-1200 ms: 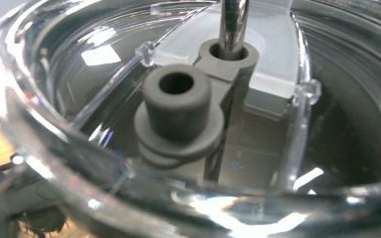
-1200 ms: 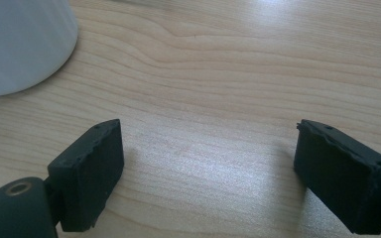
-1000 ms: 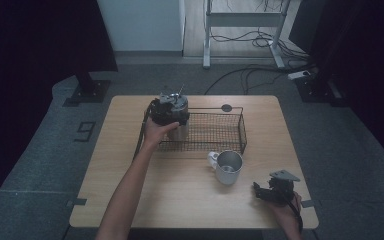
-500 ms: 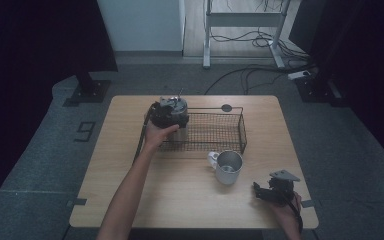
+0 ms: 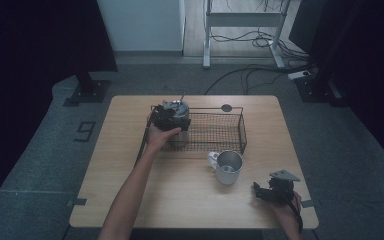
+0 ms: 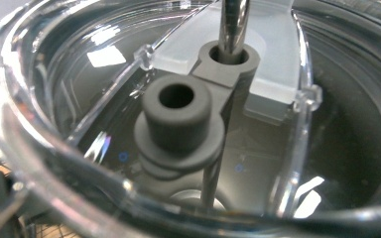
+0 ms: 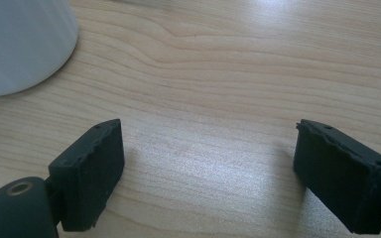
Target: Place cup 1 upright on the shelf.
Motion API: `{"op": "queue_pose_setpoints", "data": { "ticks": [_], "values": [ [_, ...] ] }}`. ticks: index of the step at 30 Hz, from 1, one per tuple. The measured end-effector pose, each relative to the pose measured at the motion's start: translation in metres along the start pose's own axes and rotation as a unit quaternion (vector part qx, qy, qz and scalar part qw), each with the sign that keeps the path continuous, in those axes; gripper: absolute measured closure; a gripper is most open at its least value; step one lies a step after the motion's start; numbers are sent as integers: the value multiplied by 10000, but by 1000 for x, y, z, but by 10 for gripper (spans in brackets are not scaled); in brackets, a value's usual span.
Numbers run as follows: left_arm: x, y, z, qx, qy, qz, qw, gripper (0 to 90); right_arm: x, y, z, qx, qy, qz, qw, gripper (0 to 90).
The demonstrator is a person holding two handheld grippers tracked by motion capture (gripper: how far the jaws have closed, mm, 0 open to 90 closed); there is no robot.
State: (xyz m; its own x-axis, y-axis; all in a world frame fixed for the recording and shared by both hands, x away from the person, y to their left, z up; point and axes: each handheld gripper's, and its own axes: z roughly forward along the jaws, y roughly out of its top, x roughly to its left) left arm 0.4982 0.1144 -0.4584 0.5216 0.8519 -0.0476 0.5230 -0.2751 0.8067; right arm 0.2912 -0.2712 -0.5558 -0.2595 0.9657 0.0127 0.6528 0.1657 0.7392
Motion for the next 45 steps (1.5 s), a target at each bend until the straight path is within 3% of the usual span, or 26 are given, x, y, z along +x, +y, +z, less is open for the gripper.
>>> {"op": "queue_pose_setpoints", "data": {
  "ticks": [28,36,39,45],
  "values": [
    [-3,-13,-3,-49,32,13,10000,38,0,0,0,-3,-1,3,10000,123],
    [-1,-14,-5,-36,-49,-45,10000,24,0,0,0,-3,1,3,10000,124],
    [1,-13,-10,-153,-167,-97,9997,8,0,0,0,-4,1,2,10000,125],
    [1,-8,-22,-342,-163,-37,9993,0,0,0,0,-4,1,1,10000,125]
  ]
}}
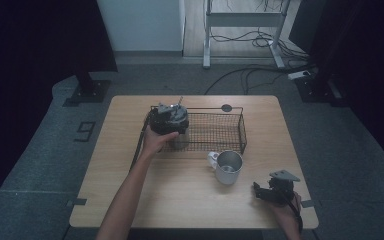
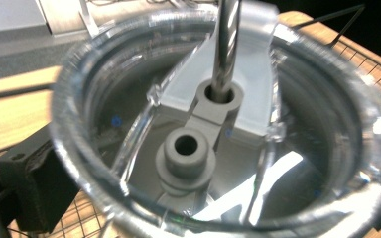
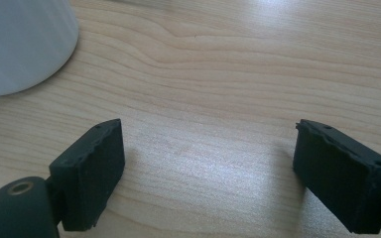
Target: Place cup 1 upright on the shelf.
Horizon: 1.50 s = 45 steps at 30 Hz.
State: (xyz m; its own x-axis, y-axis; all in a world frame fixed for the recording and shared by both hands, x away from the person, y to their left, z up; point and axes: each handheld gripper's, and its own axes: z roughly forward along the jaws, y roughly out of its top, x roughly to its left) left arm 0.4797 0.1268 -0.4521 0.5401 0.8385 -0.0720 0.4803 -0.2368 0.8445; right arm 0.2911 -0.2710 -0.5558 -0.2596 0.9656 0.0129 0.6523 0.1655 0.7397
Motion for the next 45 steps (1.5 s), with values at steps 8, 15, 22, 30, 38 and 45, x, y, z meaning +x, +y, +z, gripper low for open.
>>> {"op": "queue_pose_setpoints", "data": {
  "ticks": [8,15,22,30,38,45],
  "values": [
    [-1,6,-25,-202,-52,135,9997,0,0,0,0,1,-1,1,10000,125],
    [-4,9,-45,-323,-159,175,9992,0,0,0,0,0,-2,5,10000,126],
    [-15,2,-67,-324,-369,148,9987,16,0,0,0,0,-2,4,10000,125],
    [-23,-23,-89,-378,-553,70,9977,23,0,0,0,6,-1,12,10000,126],
    [-28,-51,-111,-265,-489,129,9984,69,0,0,0,5,-4,19,10000,126],
    [-25,-74,-122,-237,-335,24,9992,128,0,0,0,6,-1,13,10000,126]
  ]
}}
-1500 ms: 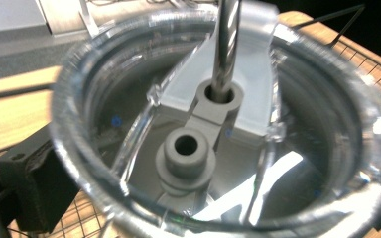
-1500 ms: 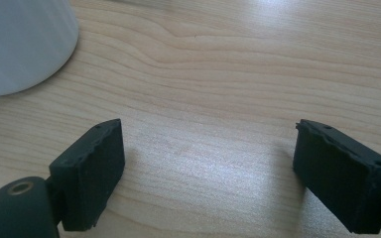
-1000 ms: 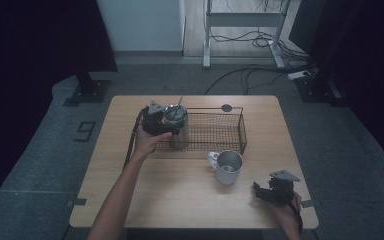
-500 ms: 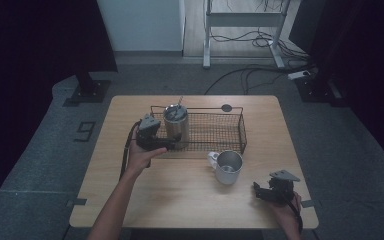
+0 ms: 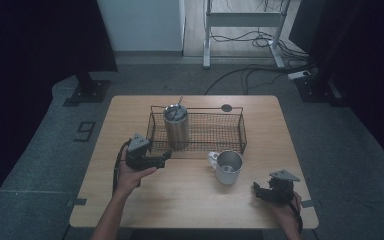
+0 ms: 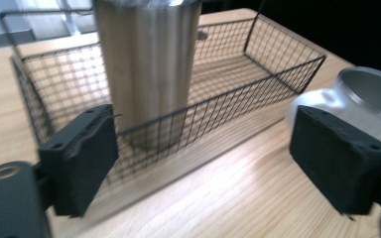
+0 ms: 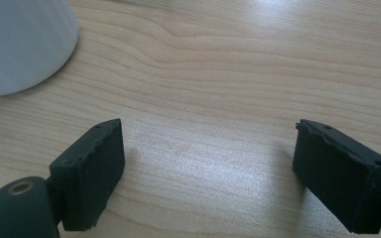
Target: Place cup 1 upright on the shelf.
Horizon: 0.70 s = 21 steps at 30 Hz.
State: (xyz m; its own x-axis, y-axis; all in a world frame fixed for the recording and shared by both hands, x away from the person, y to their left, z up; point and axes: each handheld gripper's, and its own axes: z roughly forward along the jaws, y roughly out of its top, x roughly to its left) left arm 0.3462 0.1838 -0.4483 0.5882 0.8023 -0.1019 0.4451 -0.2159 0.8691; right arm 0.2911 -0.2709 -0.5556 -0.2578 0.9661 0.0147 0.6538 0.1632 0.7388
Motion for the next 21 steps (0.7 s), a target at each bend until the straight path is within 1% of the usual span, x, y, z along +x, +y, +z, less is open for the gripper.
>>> {"op": "queue_pose_setpoints", "data": {
  "ticks": [1,4,5,6,7,8,11,13,14,15,16,17,18,21],
  "values": [
    [0,-4,-2,24,-8,-46,10000,148,0,0,0,1,-1,0,10000,126],
    [1,-19,-6,88,-32,-128,9999,149,0,0,0,1,0,1,10000,126],
    [1,-24,-8,95,-13,-135,9999,149,0,0,0,1,0,0,10000,126],
    [1,-24,-8,95,-13,-135,9999,150,0,0,0,1,0,0,10000,126],
    [0,-31,-10,135,10,-104,9999,150,0,0,0,0,0,1,10000,126],
    [0,-37,-12,164,15,-116,9998,150,0,0,0,0,0,1,10000,126],
    [1,-47,-16,210,-21,-147,9997,149,0,0,0,0,-1,2,10000,126],
    [2,-53,-19,228,-49,-180,9996,150,0,0,0,-1,-2,2,10000,127],
    [2,-53,-19,228,-49,-180,9996,149,0,0,0,0,-5,-1,10000,126],
    [3,-59,-20,276,-36,-193,9994,150,0,0,0,-1,-6,7,10000,127],
    [3,-59,-20,276,-36,-193,9994,149,0,0,0,-1,-6,7,10000,127],
    [4,-61,-20,358,-3,-164,9992,149,0,0,0,-1,-8,8,10000,127],
    [5,-63,-20,373,19,-173,9992,149,0,0,0,-3,-11,7,10000,127],
    [7,-68,-21,378,19,-255,9990,150,0,0,0,-3,-14,9,10000,127]
  ]
}}
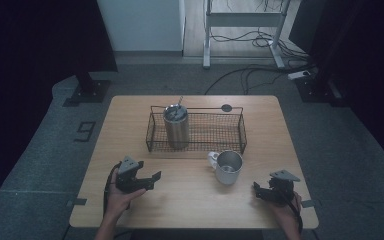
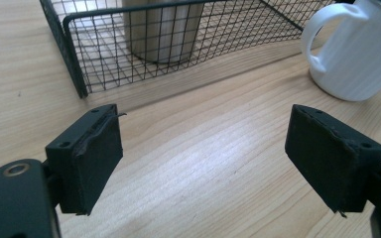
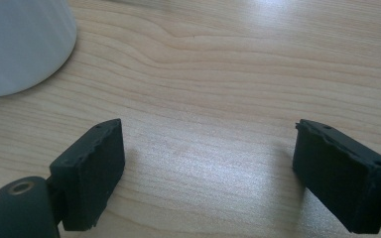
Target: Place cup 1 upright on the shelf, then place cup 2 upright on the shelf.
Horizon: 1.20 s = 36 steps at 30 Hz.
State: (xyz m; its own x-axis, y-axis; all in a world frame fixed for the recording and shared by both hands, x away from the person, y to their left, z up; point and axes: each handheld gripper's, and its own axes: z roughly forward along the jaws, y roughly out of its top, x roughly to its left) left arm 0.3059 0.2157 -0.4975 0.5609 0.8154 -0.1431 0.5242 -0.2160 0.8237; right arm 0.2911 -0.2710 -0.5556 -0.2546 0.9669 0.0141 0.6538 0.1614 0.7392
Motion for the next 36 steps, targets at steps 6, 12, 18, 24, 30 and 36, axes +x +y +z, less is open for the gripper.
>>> {"op": "queue_pose_setpoints", "data": {
  "ticks": [6,12,18,24,30,36],
  "values": [
    [-3,-3,2,51,16,11,10000,149,0,0,0,1,0,1,10000,127],
    [-4,-1,1,2,12,9,10000,144,0,0,0,-2,11,1,10000,127],
    [-4,-1,0,-22,-12,0,10000,144,-1,0,-1,-21,34,55,10000,130],
    [-5,-3,3,24,-66,-25,10000,145,4,7,-10,-187,115,45,9997,130],
    [-9,-3,4,53,-86,77,9999,145,14,16,-20,-325,267,10,9991,130],
    [-10,-2,4,66,-118,99,9999,146,23,27,-27,-485,452,-51,9978,128]
  ]
}}
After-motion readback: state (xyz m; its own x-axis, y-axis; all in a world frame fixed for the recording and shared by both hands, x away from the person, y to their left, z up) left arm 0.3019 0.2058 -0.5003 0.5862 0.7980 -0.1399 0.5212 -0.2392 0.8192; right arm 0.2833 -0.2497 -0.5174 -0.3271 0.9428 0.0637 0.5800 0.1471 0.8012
